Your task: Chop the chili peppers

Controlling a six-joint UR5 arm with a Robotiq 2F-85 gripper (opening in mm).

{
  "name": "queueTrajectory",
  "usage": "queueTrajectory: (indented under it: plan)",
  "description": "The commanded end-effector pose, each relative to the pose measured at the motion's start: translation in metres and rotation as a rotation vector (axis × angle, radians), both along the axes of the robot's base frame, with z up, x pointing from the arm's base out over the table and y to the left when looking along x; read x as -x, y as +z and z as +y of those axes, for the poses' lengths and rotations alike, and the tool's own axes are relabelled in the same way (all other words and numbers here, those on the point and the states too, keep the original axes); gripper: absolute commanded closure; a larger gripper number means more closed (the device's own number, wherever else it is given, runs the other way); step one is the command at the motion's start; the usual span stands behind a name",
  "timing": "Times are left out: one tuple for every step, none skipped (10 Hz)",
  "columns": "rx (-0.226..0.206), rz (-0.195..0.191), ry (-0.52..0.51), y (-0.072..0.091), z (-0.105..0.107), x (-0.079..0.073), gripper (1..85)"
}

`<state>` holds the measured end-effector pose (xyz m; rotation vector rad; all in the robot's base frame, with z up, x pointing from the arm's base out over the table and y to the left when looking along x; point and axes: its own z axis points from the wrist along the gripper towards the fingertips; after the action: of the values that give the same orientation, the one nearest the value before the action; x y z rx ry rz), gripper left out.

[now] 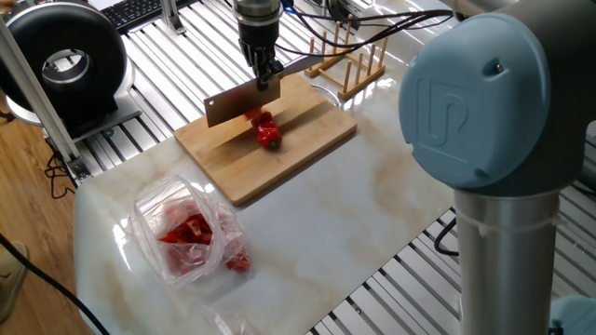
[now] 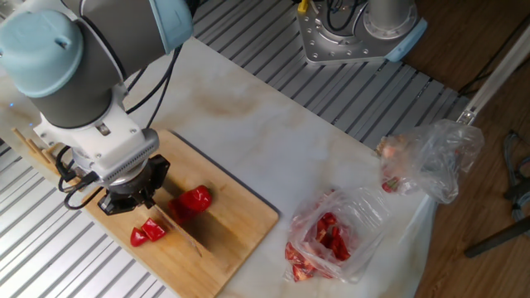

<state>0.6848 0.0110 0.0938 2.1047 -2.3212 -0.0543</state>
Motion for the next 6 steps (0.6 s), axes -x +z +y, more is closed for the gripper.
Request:
queueTrajectory:
  plan:
    - [-0.008, 0.013, -0.005, 0.015, 0.006, 0.007, 84.3]
    - [-0.009, 0.016, -0.005, 0.017, 0.008, 0.009, 84.3]
    - [-0.004, 0.021, -0.008, 0.02, 0.009, 0.012, 84.3]
    - [-0.009, 0.03, -0.011, 0.024, 0.011, 0.016, 84.3]
    - [-0.006, 0.041, -0.012, 0.028, 0.011, 0.021, 84.3]
    - [-0.005, 0.049, -0.014, 0.029, 0.011, 0.026, 84.3]
